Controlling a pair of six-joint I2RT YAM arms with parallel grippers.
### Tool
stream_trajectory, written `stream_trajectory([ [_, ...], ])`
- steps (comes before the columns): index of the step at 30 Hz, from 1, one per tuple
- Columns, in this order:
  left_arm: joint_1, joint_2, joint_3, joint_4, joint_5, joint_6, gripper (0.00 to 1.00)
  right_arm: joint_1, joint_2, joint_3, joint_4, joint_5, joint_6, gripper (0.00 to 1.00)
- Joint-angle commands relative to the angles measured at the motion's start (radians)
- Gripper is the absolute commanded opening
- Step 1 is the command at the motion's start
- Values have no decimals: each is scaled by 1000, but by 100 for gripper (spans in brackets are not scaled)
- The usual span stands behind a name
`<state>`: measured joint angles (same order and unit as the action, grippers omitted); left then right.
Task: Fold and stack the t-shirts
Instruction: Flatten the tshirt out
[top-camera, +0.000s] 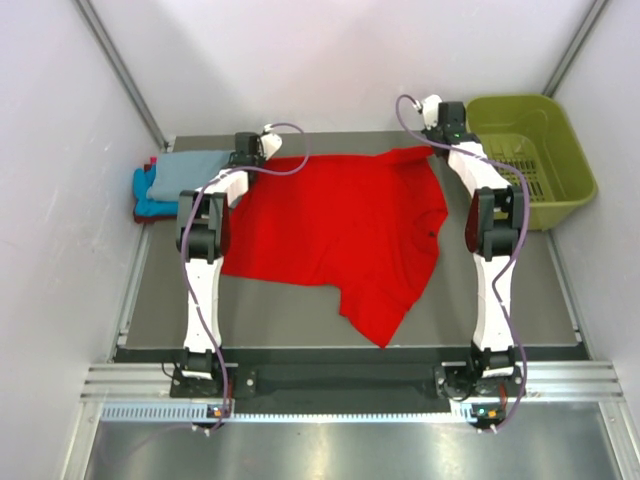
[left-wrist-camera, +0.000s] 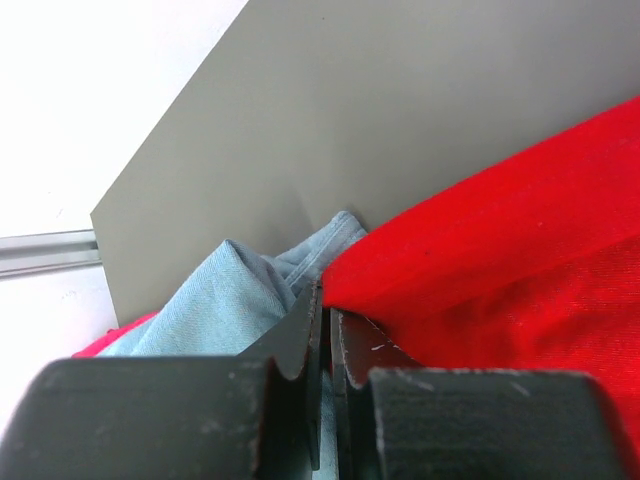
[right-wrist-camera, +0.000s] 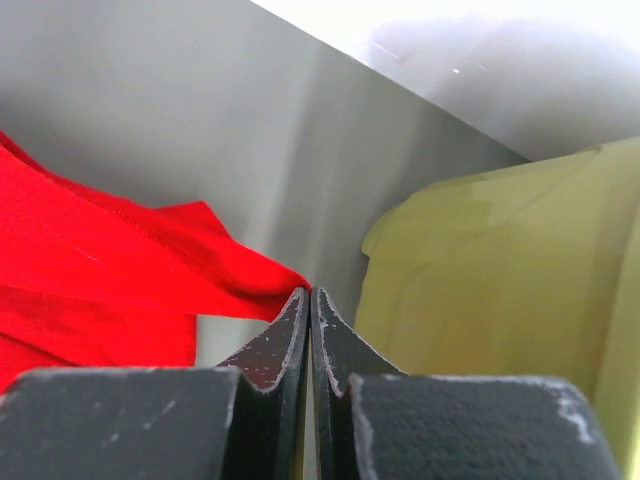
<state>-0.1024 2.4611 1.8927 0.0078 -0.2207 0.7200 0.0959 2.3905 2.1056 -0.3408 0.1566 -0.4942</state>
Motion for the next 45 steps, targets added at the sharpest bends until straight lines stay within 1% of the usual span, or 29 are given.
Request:
stream_trajectory([
  [1, 1, -65, -21, 21, 1, -30, 0, 7, -82, 2, 19, 3, 22, 0],
  [6, 1, -73, 3, 38, -2, -30, 0, 7, -83, 7, 20, 6, 14, 0],
  [11, -2, -60, 46, 20, -8, -31, 0, 7, -79, 16, 23, 24, 14, 0],
  [14, -8, -100, 29, 11, 1, -51, 0, -4, -123, 10, 26, 44, 43, 0],
  [15, -8, -120, 20, 5, 9, -63, 0, -15, -145, 7, 25, 52, 78, 0],
  [18, -8, -215, -36, -3, 47, -123, 0, -28, -258, -27, 19, 43, 130, 0],
  [19, -8, -244, -78, -3, 63, -139, 0, -30, -316, -42, 14, 38, 141, 0],
  [20, -8, -299, -99, -3, 76, -161, 0, -35, -344, -48, -1, 32, 152, 0],
  [21, -10, -330, -121, -3, 107, -169, 0, -35, -373, -53, -9, 20, 173, 0],
  [22, -11, -358, -159, -3, 118, -174, 0, -36, -428, -67, -18, 15, 180, 0],
  [23, -16, -416, -178, -3, 124, -175, 0, -39, -456, -74, -23, 12, 186, 0],
  [24, -19, -441, -193, -3, 129, -175, 0, -39, -483, -82, -33, 8, 190, 0],
  [25, -19, -468, -217, -44, 139, -179, 0, -41, -538, -107, -38, 8, 194, 0],
  [27, -22, -548, -231, -81, 159, -194, 0, -48, -597, -140, -53, 0, 204, 0],
  [28, -23, -573, -242, -124, 170, -198, 0, -54, -663, -192, -55, -5, 209, 0],
  [30, -26, -655, -259, -166, 201, -205, 0, -76, -732, -252, -60, -29, 232, 0],
  [32, -29, -745, -302, -202, 210, -209, 0, -88, -842, -349, -63, -48, 244, 0],
  [33, -33, -778, -320, -213, 208, -211, 0, -88, -926, -386, -60, -61, 246, 0],
  [34, -36, -810, -351, -229, 205, -209, 0, -119, -971, -462, -53, -66, 246, 0],
  [35, -40, -874, -363, -256, 204, -212, 0, -130, -1017, -504, -43, -74, 249, 0],
  [36, -43, -908, -375, -276, 205, -214, 0, -134, -1113, -542, -41, -86, 255, 0],
  [37, -48, -977, -395, -291, 208, -220, 0, -140, -1160, -606, -44, -94, 258, 0],
  [38, -49, -1008, -405, -330, 214, -220, 0, -153, -1207, -634, -50, -98, 258, 0],
  [39, -49, -1037, -420, -347, 216, -218, 0, -160, -1302, -662, -55, -106, 259, 0],
  [40, -49, -1095, -426, -364, 216, -205, 0, -171, -1347, -700, -69, -111, 260, 0],
  [41, -49, -1125, -434, -386, 246, -196, 0, -189, -1390, -714, -81, -114, 255, 0],
  [42, -49, -1152, -449, -420, 247, -185, 0, -199, -1469, -731, -96, -118, 252, 0],
  [44, -49, -1238, -466, -451, 241, -180, 0, -215, -1553, -754, -139, -112, 255, 0],
  [45, -49, -1267, -477, -477, 241, -188, 0, -217, -1632, -777, -151, -88, 267, 0],
])
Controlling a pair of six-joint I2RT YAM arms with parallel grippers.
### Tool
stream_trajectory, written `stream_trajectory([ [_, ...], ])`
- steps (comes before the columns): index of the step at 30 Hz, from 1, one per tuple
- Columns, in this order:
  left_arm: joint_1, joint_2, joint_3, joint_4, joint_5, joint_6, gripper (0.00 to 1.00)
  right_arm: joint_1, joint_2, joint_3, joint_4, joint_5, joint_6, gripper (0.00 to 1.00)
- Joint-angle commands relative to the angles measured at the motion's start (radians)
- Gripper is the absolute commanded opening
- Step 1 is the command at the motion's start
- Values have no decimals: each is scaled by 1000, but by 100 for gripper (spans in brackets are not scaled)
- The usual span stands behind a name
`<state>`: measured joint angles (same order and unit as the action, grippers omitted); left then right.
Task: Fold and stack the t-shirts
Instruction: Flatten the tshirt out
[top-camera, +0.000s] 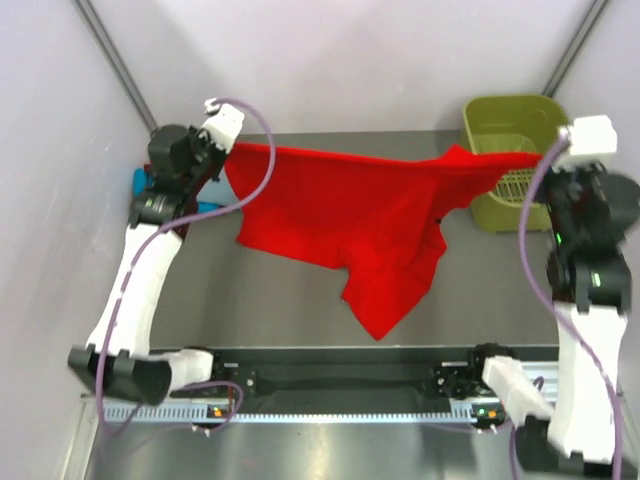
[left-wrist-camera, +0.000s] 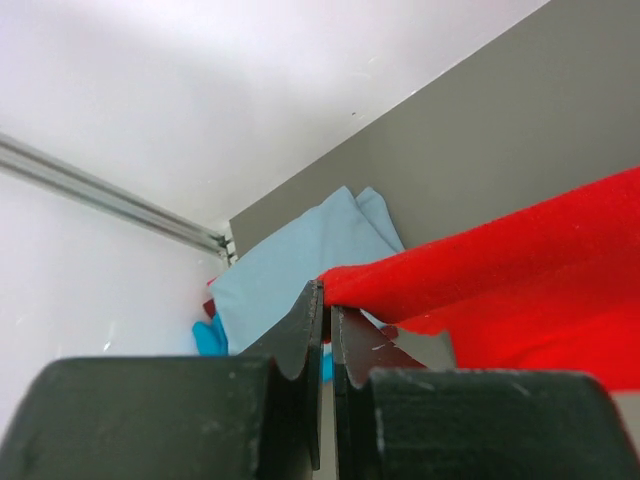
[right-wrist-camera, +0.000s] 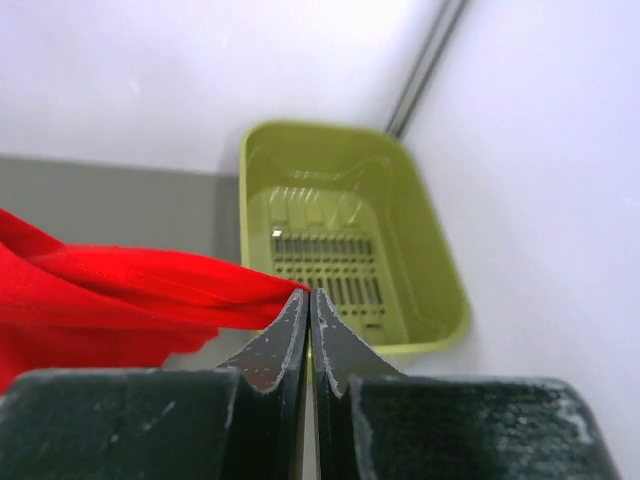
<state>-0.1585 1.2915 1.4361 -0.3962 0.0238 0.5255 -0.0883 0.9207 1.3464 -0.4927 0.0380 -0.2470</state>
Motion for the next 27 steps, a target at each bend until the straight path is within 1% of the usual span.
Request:
stream_trajectory([
  [1, 7, -154, -25, -81, -4, -14, 0, -34, -201, -26, -39, 37, 32, 0],
  [3, 5, -210, -35, -96, -2, -56, 0, -34, -291, -20, -95, 56, 83, 0],
  [4, 7, -254, -36, -104, -1, -105, 0, -34, -313, -12, -153, 65, 101, 0],
  [6, 7, -291, -36, -125, -1, -168, 0, -34, -356, -1, -202, 98, 132, 0],
  [7, 7, -322, -37, -147, 7, -233, 0, -33, -368, -3, -233, 108, 135, 0],
  [9, 5, -356, -61, -155, 21, -292, 0, -33, -397, -9, -251, 123, 135, 0],
  [13, 31, -431, -112, -176, 85, -410, 0, -33, -395, 10, -293, 163, 152, 0],
  [14, 34, -435, -112, -200, 115, -420, 0, -33, -388, 20, -294, 196, 161, 0],
  [17, 40, -440, -86, -223, 122, -437, 0, -30, -347, 97, -282, 258, 144, 0],
  [18, 42, -434, -54, -228, 119, -429, 0, -28, -326, 146, -274, 270, 137, 0],
  [20, 42, -428, -20, -236, 113, -423, 0, -24, -304, 193, -242, 286, 123, 0],
  [21, 42, -423, 10, -240, 117, -418, 0, -24, -278, 244, -236, 292, 124, 0],
  [24, 42, -394, 70, -256, 128, -435, 0, -22, -227, 316, -234, 284, 135, 0],
  [27, 42, -362, 83, -253, 128, -458, 0, -22, -220, 281, -242, 283, 144, 0],
])
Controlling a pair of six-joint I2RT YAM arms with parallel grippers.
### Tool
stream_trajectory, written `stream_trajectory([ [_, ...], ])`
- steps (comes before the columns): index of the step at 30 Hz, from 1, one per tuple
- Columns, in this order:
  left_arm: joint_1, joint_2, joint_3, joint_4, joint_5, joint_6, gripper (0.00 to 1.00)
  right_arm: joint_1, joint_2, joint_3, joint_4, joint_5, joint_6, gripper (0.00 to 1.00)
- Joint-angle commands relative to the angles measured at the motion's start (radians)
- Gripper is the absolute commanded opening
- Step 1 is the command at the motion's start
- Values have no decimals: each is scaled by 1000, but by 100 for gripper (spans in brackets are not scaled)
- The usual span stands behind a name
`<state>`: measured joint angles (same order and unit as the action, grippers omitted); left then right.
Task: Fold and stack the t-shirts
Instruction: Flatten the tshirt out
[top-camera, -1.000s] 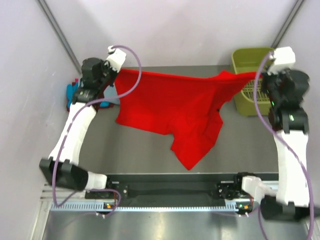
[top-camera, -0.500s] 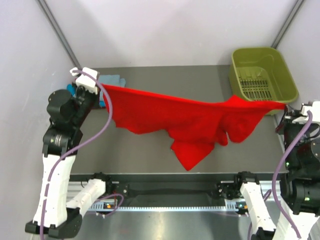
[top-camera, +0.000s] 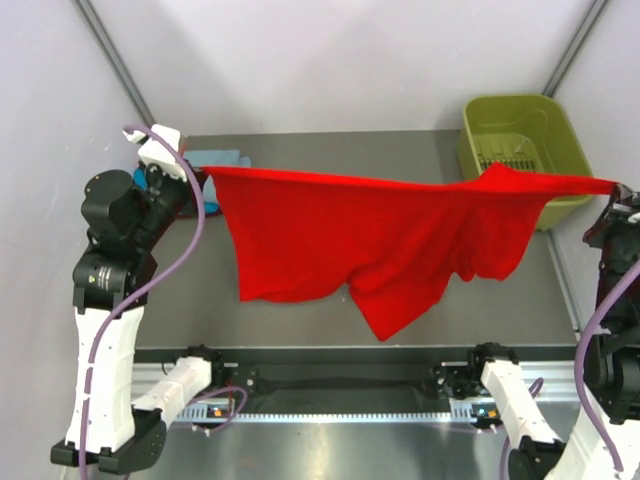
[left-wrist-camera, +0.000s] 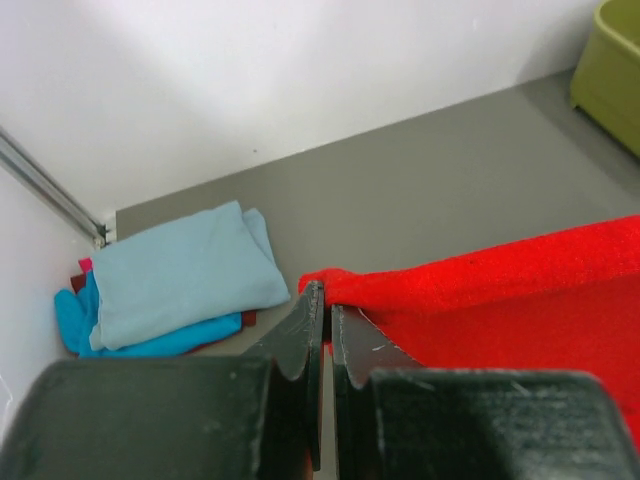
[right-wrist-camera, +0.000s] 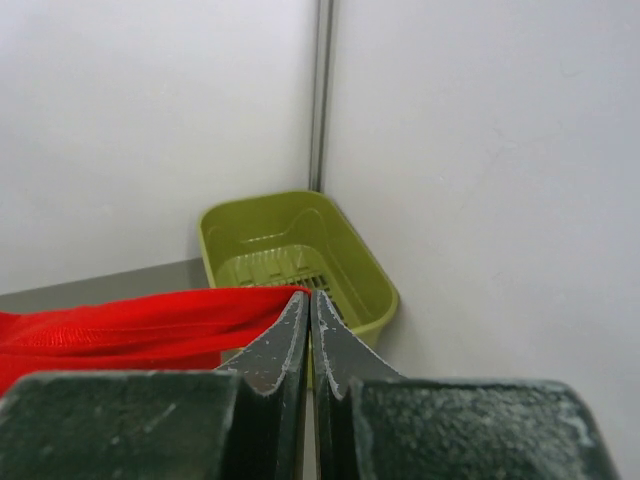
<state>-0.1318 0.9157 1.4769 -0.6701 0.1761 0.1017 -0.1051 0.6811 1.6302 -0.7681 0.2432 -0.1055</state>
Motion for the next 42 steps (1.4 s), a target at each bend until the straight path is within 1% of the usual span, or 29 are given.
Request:
stream_trajectory([
  [1, 15, 18, 34, 24, -26, -36, 0, -5, 20, -19, 27, 74, 1, 0],
  [4, 15, 28, -9, 41, -23, -34, 0, -5, 5, -101, 13, 76, -19, 0],
  [7, 15, 41, -46, 61, -20, -46, 0, -5, -9, -174, 21, 131, -68, 0],
  [9, 14, 58, -47, 70, -15, -48, 0, -5, -8, -194, 12, 146, -74, 0],
  [11, 12, 74, -17, 64, -9, -40, 0, -5, 4, -173, -3, 128, -63, 0],
  [14, 8, 68, 26, 41, -7, -17, 0, -5, 26, -57, -52, 93, -46, 0],
  [15, 8, 54, 39, 24, -10, -7, 0, -5, 32, 17, -104, 81, -42, 0],
  [17, 8, 34, 75, -8, -20, 0, 0, -5, 38, 130, -167, -2, -33, 0],
  [18, 8, 13, 92, -61, -18, 15, 0, -5, 37, 169, -231, -39, -33, 0],
  [20, 8, -15, 140, -121, -20, 38, 0, -5, 40, 271, -292, -129, -49, 0],
  [21, 8, -40, 155, -181, -30, 67, 0, -5, 47, 307, -357, -145, -52, 0],
  [23, 8, -58, 192, -247, -47, 81, 0, -5, 72, 402, -440, -172, -51, 0],
  [24, 9, -73, 195, -270, -50, 95, 0, -5, 75, 414, -485, -170, -51, 0],
  [25, 9, -78, 194, -288, -70, 93, 0, -5, 77, 416, -488, -154, -49, 0],
  [26, 9, -80, 185, -284, -82, 95, 0, -5, 77, 399, -482, -134, -56, 0],
  [27, 9, -77, 172, -264, -93, 102, 0, -5, 78, 381, -437, -121, -60, 0],
  [28, 9, -75, 152, -196, -119, 107, 0, -5, 77, 352, -395, -108, -63, 0],
  [29, 9, -69, 91, -136, -131, 113, 0, -5, 83, 273, -346, -88, -63, 0],
  [30, 9, -45, 56, -87, -138, 130, 0, -5, 92, 235, -236, -82, -62, 0],
  [31, 9, -20, 5, 9, -162, 135, 0, -5, 112, 202, -182, -71, -57, 0],
  [32, 9, 7, -18, 48, -167, 141, 0, -5, 170, 171, -136, -64, -56, 0],
  [33, 9, 73, -35, 82, -167, 154, 0, -5, 208, 166, -63, -50, -54, 0],
  [35, 9, 142, -79, 194, -228, 156, 0, -5, 320, 168, -1, -18, -62, 0],
  [37, 9, 242, -131, 283, -228, 182, 0, -5, 388, 165, 97, -4, -72, 0],
  [38, 9, 279, -144, 362, -222, 191, 0, -5, 456, 163, 127, -5, -77, 0],
  [39, 11, 361, -148, 395, -216, 202, 0, -5, 492, 166, 174, -4, -77, 0],
  [40, 11, 409, -136, 415, -216, 205, 0, -5, 570, 169, 194, -7, -76, 0],
  [41, 12, 458, -123, 435, -216, 207, 0, -5, 612, 181, 210, -8, -76, 0],
  [42, 14, 553, -104, 455, -216, 207, 0, -5, 648, 186, 231, -12, -74, 0],
])
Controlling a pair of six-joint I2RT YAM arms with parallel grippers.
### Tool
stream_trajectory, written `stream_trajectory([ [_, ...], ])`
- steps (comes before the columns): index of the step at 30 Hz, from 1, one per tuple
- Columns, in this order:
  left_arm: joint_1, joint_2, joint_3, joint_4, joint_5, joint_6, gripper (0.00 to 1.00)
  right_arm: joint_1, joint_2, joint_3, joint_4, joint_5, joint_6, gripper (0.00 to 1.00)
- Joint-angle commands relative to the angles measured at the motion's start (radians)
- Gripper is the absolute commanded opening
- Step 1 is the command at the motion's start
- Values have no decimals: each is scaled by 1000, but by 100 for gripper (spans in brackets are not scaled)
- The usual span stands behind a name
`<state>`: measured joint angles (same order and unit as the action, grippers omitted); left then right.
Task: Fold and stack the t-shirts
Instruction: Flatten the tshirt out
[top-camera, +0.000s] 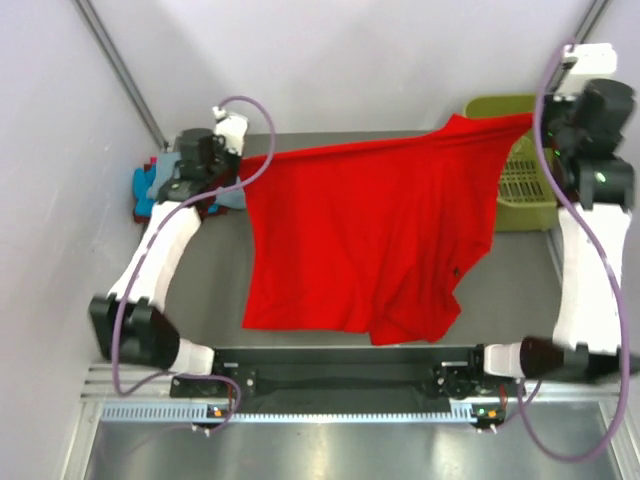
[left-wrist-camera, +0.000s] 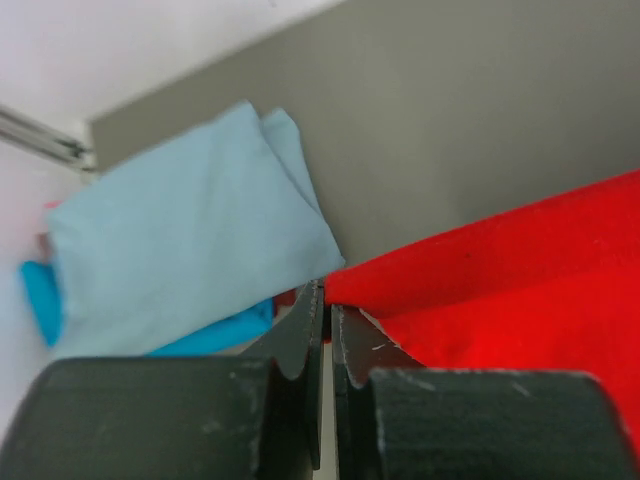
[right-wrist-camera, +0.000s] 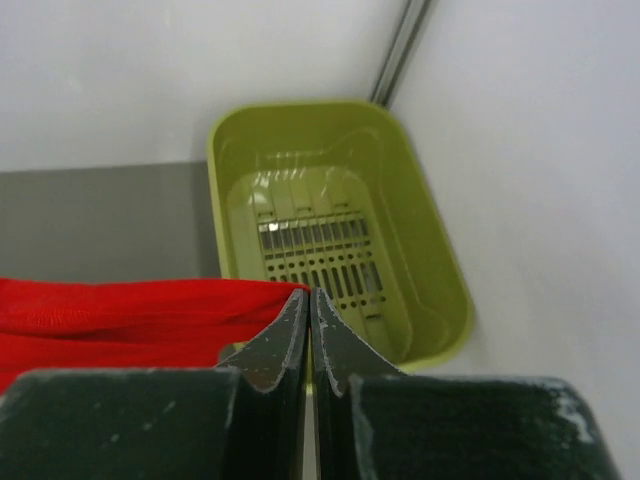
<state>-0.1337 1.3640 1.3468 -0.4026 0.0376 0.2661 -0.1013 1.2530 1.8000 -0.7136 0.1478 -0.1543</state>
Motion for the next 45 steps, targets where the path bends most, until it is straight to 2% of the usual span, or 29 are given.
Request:
stream_trajectory([
  [1, 19, 153, 55, 191, -71, 47, 0, -9, 112, 19, 184, 75, -25, 0],
  [2, 22, 232, 70, 194, -70, 57, 0, -9, 175, 9, 210, 56, -25, 0],
  [8, 22, 441, 84, 274, -42, 125, 0, 26, 371, -114, 275, -14, -21, 0],
  [10, 23, 503, 138, 281, -44, 134, 0, 47, 423, -113, 296, -17, -37, 0],
  [14, 26, 682, 264, 281, -68, 168, 0, 63, 617, -4, 284, -50, -48, 0],
  [19, 29, 811, 400, 306, -108, 177, 0, 81, 817, 123, 272, -48, -91, 0],
  [26, 32, 969, 566, 378, -220, 251, 0, 86, 942, 200, 313, -34, -111, 0],
  [30, 34, 972, 588, 387, -235, 269, 0, 94, 947, 236, 295, -68, -85, 0],
  [33, 34, 931, 562, 363, -219, 245, 0, 149, 901, 210, 264, -93, -82, 0],
  [36, 34, 851, 488, 346, -196, 205, 0, 187, 830, 136, 256, -96, -88, 0],
  [37, 34, 778, 366, 361, -179, 182, 0, 202, 751, 65, 255, -99, -76, 0],
  [39, 34, 724, 332, 390, -173, 177, 0, 215, 728, 47, 252, -105, -73, 0],
  [40, 34, 696, 263, 395, -166, 174, 0, 224, 682, 14, 255, -108, -73, 0],
  [42, 34, 632, 201, 464, -151, 180, 0, 248, 640, -13, 263, -103, -71, 0],
  [45, 32, 597, 161, 449, -146, 165, 0, 278, 577, -30, 263, -88, -70, 0],
])
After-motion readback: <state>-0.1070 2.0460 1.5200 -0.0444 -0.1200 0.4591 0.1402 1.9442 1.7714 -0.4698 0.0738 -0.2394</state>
